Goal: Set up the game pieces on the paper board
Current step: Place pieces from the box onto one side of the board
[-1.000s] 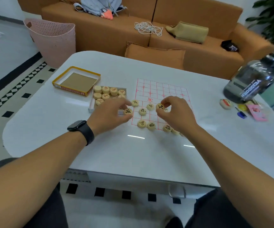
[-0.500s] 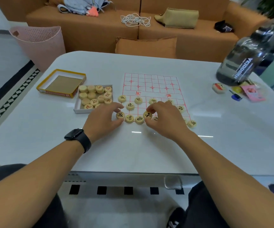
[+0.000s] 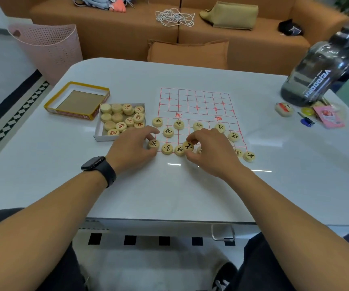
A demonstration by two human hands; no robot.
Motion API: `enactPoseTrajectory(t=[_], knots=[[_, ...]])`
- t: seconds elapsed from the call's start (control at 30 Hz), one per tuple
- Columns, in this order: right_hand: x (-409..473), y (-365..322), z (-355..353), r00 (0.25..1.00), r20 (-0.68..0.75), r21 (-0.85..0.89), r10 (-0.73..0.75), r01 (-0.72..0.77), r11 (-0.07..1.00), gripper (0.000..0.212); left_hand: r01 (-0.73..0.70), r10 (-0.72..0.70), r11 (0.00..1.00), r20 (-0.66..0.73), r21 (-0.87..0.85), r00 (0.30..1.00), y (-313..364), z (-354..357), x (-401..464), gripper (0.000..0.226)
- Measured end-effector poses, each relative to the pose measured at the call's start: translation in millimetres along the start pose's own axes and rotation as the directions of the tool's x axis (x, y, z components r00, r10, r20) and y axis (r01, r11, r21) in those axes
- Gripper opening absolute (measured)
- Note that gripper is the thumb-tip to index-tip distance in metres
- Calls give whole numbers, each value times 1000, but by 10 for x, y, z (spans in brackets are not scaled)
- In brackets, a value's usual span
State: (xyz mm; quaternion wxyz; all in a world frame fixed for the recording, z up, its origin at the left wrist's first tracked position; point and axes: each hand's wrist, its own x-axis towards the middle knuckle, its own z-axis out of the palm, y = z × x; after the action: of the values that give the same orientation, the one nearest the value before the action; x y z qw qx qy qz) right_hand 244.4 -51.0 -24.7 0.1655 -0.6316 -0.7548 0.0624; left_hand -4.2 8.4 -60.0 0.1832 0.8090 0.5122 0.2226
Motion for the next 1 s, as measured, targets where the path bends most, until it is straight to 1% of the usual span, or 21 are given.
enactPoseTrajectory(t=[0.1, 0.27, 0.4, 0.63, 0.77, 0.9, 1.0], knots=[[14, 20, -19, 1000, -14, -8, 2, -2, 1000, 34, 4, -6, 999, 56, 48, 998, 1, -14, -11, 46], [3, 100, -83, 1000, -26, 3, 17, -17, 1000, 33, 17, -21, 998, 79, 59, 997, 44, -44, -8, 49], [10, 126, -72, 1000, -12, -1, -1, 1, 1000, 30, -5, 1, 999, 84, 53, 996, 78, -76, -47, 54], [45, 149, -36, 999, 39, -54, -2, 4, 999, 31, -10, 9, 1000, -34, -28, 999, 208, -129, -103, 38], [65, 167, -4, 999, 50, -79, 1, 3, 997, 32, 16, -17, 999, -36, -49, 999, 205, -147, -83, 38], [69, 162, 42, 996, 94, -105, 13, -3, 994, 34, 29, -34, 997, -62, -69, 997, 187, -152, -64, 34], [69, 161, 60, 992, 126, -85, 28, -17, 996, 35, 29, -33, 998, -55, -61, 998, 184, -144, -63, 31]])
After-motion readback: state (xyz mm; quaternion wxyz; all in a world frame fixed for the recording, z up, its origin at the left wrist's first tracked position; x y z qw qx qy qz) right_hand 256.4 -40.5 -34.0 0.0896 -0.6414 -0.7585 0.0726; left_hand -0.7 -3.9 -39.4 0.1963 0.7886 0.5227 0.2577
